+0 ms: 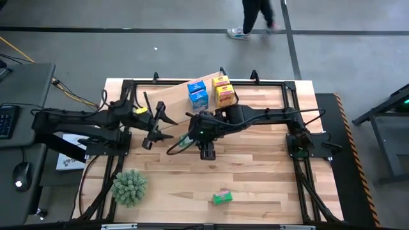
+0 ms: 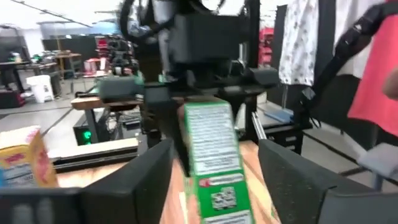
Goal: Stack cereal on shelf
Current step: Put the green cereal box on the shelf
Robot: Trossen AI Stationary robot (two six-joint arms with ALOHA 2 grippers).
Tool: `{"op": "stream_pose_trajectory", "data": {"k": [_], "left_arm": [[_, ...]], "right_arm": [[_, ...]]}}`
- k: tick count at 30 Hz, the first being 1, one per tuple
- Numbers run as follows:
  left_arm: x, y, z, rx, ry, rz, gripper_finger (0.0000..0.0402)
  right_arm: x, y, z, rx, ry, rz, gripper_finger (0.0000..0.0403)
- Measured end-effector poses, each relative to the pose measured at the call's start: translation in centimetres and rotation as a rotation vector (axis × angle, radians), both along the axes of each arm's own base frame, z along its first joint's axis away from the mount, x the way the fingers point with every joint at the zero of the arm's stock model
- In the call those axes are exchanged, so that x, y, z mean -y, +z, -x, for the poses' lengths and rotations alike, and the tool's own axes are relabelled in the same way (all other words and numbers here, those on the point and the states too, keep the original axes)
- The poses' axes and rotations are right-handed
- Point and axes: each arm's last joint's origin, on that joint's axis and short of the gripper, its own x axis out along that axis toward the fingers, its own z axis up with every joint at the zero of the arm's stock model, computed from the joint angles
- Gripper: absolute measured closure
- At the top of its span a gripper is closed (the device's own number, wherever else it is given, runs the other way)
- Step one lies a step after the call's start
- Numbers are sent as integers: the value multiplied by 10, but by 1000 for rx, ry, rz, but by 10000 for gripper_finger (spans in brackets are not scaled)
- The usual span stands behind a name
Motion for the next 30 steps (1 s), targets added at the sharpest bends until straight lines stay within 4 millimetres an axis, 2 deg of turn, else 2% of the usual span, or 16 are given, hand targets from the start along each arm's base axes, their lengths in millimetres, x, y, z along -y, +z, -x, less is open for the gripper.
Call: {"op": "stream_pose_trajectory", "data": {"k": [6, 11, 23, 26, 30], "left_arm": [[8, -8, -9, -68, 96, -25, 134], [15, -5, -16, -143, 126, -26, 115], [22, -11, -44, -283, 107, 64, 112], [22, -17, -51, -325, 120, 57, 112], [20, -12, -58, -347, 172, 40, 112]], "right_arm": [[2, 0, 0, -4, -64, -61, 226], [1, 0, 0, -10, -45, -106, 226], [16, 3, -6, 39, -142, -131, 226], [17, 3, -7, 50, -134, -138, 226], [16, 4, -7, 51, -102, -143, 226]]}}
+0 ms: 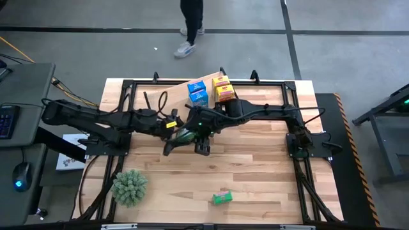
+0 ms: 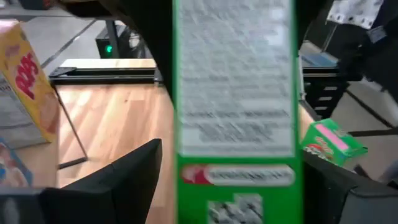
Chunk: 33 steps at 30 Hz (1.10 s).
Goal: Stack cereal on shelf
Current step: Put the green cereal box on the shelf
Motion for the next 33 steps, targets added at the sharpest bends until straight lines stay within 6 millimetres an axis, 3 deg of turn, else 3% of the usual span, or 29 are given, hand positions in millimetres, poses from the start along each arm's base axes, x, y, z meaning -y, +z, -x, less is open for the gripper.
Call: {"op": "stream_pose_trajectory", "data": {"k": [7, 18, 23, 27, 33], "left_arm": [[-1, 7, -1, -25, -4, -19, 127], [-1, 8, 1, -29, -3, -19, 242], [-1, 9, 5, -37, 2, -27, 244], [-3, 15, 16, -43, 37, -42, 221], [-6, 26, 36, -22, 73, -51, 222]], "right_arm": [[-1, 0, 1, -5, 26, 8, 226], [0, -2, 3, -27, 66, 43, 226], [0, 1, 6, -45, 74, 49, 226], [1, 3, 12, -70, 71, 56, 226], [3, 20, 23, -22, 58, 81, 226]]}}
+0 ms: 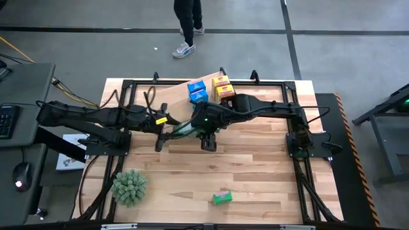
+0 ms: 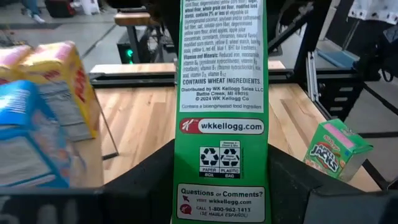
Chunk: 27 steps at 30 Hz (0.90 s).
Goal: Stack cereal on shelf
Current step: Put the green cereal box on the shelf
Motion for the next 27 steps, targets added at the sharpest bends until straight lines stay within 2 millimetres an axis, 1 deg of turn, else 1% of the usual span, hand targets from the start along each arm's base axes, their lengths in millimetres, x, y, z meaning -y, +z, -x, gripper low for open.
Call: {"op": "stream_pose_trajectory", "data": {"k": [4, 11, 19, 20, 22, 23, 24, 26, 27], "left_arm": [[-1, 4, 4, 20, 9, -2, 233], [-1, -1, -1, -1, 24, -9, 235], [-2, 5, 11, 9, 28, -8, 235], [-2, 4, 11, 0, 28, -9, 235], [-3, -4, 15, -66, 48, -20, 236], [-3, -5, 15, -76, 50, -21, 236], [-3, -4, 16, -71, 62, -25, 236], [-4, 0, 19, -55, 93, -35, 236], [-5, 1, 21, -49, 112, -41, 236]], "right_arm": [[1, 8, 4, 42, -20, 28, 226], [1, 7, 6, 14, 19, 57, 226], [1, 20, 19, 39, 36, 82, 226], [2, 22, 23, 26, 34, 83, 226], [3, 29, 40, -25, 35, 78, 226], [4, 37, 45, 15, 28, 80, 226], [4, 40, 48, 25, 22, 87, 226], [4, 41, 58, -26, -7, 109, 226], [3, 41, 59, -26, -22, 125, 226]]}}
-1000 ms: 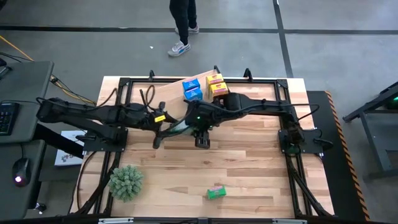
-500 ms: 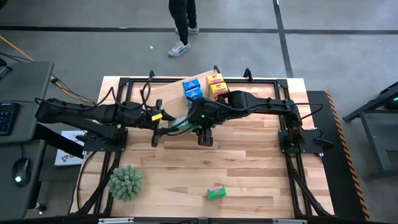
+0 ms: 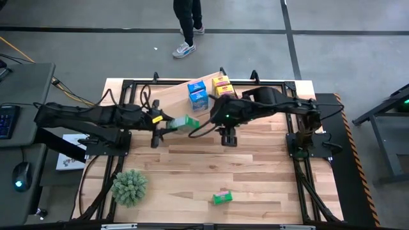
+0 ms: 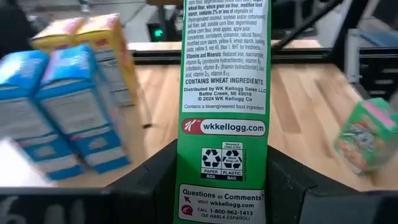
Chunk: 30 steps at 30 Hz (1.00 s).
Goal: Stack cereal on shelf
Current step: Put the green cereal box on the shelf
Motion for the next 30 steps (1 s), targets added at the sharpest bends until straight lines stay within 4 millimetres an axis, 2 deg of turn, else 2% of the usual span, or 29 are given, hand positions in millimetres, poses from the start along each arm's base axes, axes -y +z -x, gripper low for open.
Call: {"op": "stream_pose_trajectory", "data": {"k": [4, 8, 14, 19, 23, 25, 30], "left_arm": [[-3, 12, 7, 104, 68, -39, 236], [-6, 14, 13, 261, 138, -116, 236], [-24, -9, 28, 442, 404, -219, 236], [-41, -28, 39, 564, 424, -110, 236], [-51, -50, 38, 477, 345, 24, 236], [-57, -64, 37, 439, 374, 43, 236], [-70, -73, 37, 468, 456, 42, 236]], "right_arm": [[2, 16, 14, 69, -51, 64, 226], [3, 16, 16, 67, -87, 83, 226], [1, 11, 15, 43, -106, 105, 226], [1, 10, 14, 44, -119, 102, 226], [2, 10, 14, 48, -145, 104, 226], [2, 11, 13, 51, -148, 110, 226], [2, 12, 12, 77, -161, 122, 226]]}}
